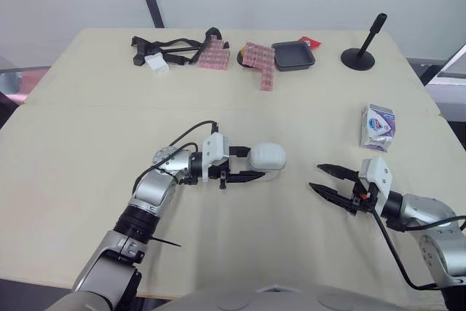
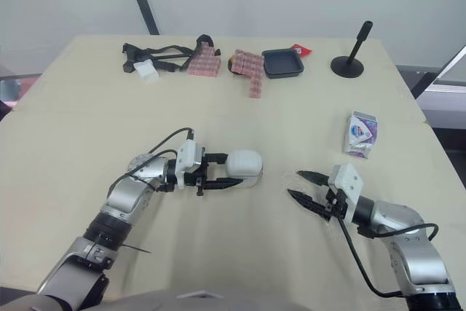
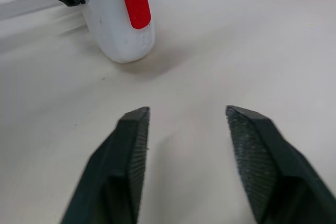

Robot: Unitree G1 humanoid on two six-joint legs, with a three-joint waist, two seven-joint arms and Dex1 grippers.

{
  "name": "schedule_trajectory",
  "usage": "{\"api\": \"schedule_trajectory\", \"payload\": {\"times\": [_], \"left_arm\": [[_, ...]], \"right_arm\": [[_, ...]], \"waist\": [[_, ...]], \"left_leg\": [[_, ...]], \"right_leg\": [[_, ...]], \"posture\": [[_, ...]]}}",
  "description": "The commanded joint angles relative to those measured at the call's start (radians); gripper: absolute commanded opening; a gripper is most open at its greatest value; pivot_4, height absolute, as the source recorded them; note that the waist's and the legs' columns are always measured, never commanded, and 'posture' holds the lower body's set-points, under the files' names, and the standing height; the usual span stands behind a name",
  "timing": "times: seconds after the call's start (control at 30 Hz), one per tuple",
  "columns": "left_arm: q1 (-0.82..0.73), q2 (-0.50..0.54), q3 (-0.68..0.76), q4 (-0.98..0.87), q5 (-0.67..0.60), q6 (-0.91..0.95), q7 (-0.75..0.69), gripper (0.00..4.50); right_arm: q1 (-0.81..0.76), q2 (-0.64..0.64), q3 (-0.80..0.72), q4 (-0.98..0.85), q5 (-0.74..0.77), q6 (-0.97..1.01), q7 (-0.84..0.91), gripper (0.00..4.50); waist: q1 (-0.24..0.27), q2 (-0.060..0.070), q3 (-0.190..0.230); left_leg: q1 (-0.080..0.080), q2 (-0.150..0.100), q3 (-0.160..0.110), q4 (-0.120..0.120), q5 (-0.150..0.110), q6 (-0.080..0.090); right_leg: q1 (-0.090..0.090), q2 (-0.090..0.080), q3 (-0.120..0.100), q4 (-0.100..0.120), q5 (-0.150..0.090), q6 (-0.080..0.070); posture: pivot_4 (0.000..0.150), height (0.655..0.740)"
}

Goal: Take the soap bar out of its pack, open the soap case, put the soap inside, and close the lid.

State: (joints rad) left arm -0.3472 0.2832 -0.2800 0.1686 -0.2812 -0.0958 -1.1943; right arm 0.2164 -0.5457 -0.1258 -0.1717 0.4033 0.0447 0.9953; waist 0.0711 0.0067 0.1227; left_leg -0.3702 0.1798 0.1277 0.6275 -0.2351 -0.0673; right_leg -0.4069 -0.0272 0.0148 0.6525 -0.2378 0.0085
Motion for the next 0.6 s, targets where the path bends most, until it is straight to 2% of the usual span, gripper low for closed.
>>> {"api": "schedule_trajectory", "payload": {"times": [0.03, 0.13, 0.6], "left_arm": [[0.001, 0.000, 0.010, -0.027, -0.010, 0.001, 0.010, 1.87], [0.003, -0.001, 0.010, -0.031, -0.012, 0.002, 0.013, 1.87], [-0.007, -0.002, 0.011, -0.022, -0.011, -0.004, 0.015, 1.87]], "right_arm": [[0.007, 0.004, -0.025, 0.025, -0.008, -0.069, -0.003, 0.99], [0.009, 0.000, -0.022, 0.037, -0.004, -0.083, -0.004, 0.06], [-0.018, 0.001, -0.015, 0.051, 0.003, -0.087, -0.010, 0.02]], "waist": [[0.000, 0.000, 0.000], [-0.001, 0.000, 0.000], [-0.004, 0.000, 0.000]], "left_leg": [[0.000, 0.000, 0.000, 0.000, 0.000, 0.000], [0.000, 0.000, 0.000, 0.000, 0.000, 0.000], [0.000, 0.000, 0.000, 0.000, 0.000, 0.001]], "right_leg": [[0.000, 0.000, 0.000, 0.000, 0.000, 0.000], [0.000, 0.000, 0.000, 0.000, 0.000, 0.000], [0.000, 0.000, 0.000, 0.000, 0.000, 0.000]], "posture": [[0.150, 0.7400], [0.150, 0.7400], [0.150, 0.7400]]}}
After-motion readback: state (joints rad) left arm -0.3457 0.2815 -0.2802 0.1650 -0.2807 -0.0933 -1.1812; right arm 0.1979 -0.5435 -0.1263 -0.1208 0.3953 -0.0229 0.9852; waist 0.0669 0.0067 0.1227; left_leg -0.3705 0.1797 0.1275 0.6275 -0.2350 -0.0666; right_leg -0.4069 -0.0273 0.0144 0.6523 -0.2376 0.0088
